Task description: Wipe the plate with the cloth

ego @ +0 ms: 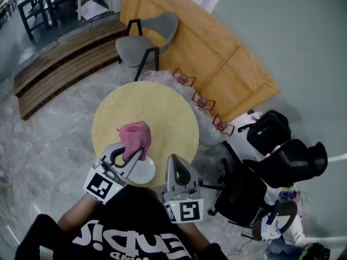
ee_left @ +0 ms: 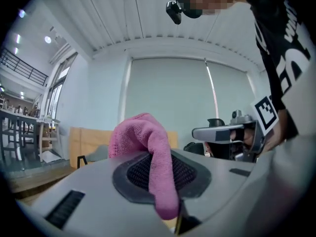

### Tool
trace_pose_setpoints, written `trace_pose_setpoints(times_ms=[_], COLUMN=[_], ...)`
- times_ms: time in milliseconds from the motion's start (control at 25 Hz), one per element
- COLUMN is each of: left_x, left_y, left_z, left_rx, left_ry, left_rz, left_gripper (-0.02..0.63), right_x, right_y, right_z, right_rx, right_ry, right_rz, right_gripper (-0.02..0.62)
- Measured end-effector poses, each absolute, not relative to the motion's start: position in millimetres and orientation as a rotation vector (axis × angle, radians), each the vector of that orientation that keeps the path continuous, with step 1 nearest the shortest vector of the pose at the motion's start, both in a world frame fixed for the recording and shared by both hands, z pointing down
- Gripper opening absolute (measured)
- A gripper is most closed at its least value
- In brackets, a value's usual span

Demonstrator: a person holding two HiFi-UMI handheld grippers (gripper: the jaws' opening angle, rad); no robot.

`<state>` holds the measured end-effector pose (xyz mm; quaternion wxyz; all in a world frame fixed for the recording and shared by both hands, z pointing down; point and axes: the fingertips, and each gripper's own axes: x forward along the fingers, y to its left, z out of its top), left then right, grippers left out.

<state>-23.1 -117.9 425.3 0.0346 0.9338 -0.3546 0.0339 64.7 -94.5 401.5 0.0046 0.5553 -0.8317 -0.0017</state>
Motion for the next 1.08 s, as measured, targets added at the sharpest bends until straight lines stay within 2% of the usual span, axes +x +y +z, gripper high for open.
trace_pose_setpoints(times_ms=[1080], left_x=[-23.7], left_y=[-120.4], left_z=[421.2], left_rx=[2.869], left_ry=[-1.12], left_rz=[0.121], left_gripper=[0.062], right_x=[62.9], right_y=[-99.5], right_z=[401.6], right_rx=[1.723], right_ry=[-2.641], right_rz=[0.038], right_gripper=[0.02])
